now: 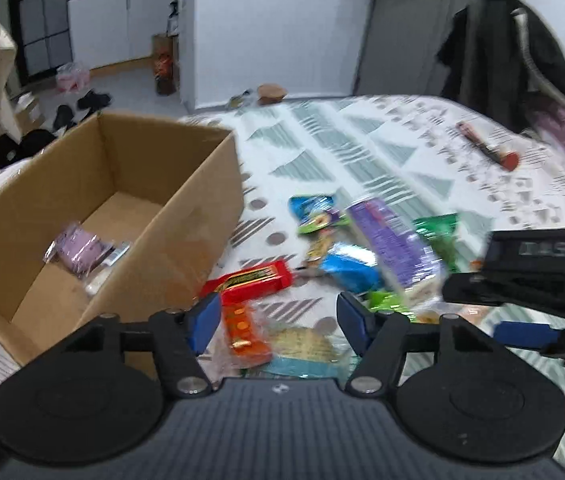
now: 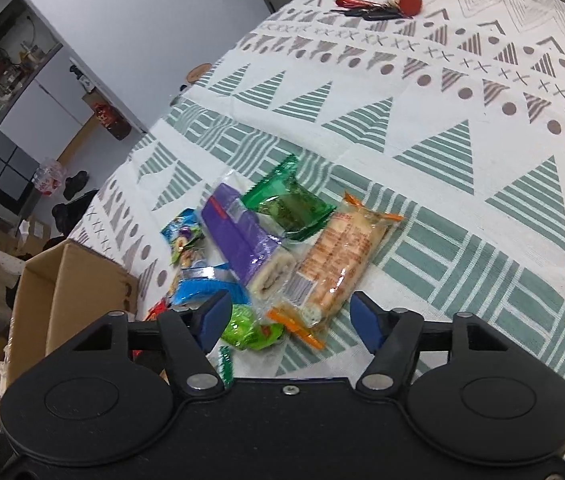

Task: Organize snacks
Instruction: 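Grasp the orange candy packet with the left tool while the right tool grasps the cracker roll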

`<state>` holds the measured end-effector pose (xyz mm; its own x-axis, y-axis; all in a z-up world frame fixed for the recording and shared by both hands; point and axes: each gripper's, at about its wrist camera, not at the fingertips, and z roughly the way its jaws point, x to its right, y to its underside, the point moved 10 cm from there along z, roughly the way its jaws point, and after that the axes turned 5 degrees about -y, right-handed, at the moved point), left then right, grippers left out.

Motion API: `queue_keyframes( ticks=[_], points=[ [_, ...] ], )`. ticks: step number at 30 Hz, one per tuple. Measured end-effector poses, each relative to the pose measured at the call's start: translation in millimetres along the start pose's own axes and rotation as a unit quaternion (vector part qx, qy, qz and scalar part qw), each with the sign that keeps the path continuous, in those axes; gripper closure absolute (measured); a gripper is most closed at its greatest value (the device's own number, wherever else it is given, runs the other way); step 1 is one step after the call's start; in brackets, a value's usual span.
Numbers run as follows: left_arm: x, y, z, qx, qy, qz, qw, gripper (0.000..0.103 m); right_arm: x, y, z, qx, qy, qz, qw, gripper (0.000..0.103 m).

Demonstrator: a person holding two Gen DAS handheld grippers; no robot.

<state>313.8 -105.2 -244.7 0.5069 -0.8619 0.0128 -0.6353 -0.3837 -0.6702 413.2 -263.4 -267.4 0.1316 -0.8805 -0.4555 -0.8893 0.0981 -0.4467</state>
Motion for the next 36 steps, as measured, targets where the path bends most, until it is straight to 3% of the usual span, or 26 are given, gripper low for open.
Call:
queue_keyframes(
  ticks=[10, 17, 26, 29, 36],
  points=[
    [-7.8, 14.0, 27.2, -0.041, -0.010, -0.056, 0.9975, 0.046, 17.4, -1.6, 21.7, -0.004, 0.006, 0.030, 1.000, 0.045],
    [-12.3, 16.3, 39.9, -0.072, -0.012, -0.086, 0.9937, 0.070, 18.1, -8.3, 36.6, -0.003, 0.024, 0.007, 1.000, 0.047],
    [-13.6, 18.5, 34.2, -0.071, 0.004, -0.081, 0.9942, 0.073, 14.7, 0.0, 35.2, -0.010, 0.062, -0.052, 0.997, 0.061],
    [-12.2, 16.3, 28.5, -0.067, 0.008, -0.071, 0.9952, 0.077, 17.7, 2.5, 28.7, -0.011, 0.059, -0.043, 0.997, 0.068],
    [-6.6, 6.2, -1.1, -0.041, 0.029, -0.062, 0.9968, 0.077, 19.7, 7.5, 8.3, 0.000, 0.040, -0.014, 0.999, 0.070]
  ],
)
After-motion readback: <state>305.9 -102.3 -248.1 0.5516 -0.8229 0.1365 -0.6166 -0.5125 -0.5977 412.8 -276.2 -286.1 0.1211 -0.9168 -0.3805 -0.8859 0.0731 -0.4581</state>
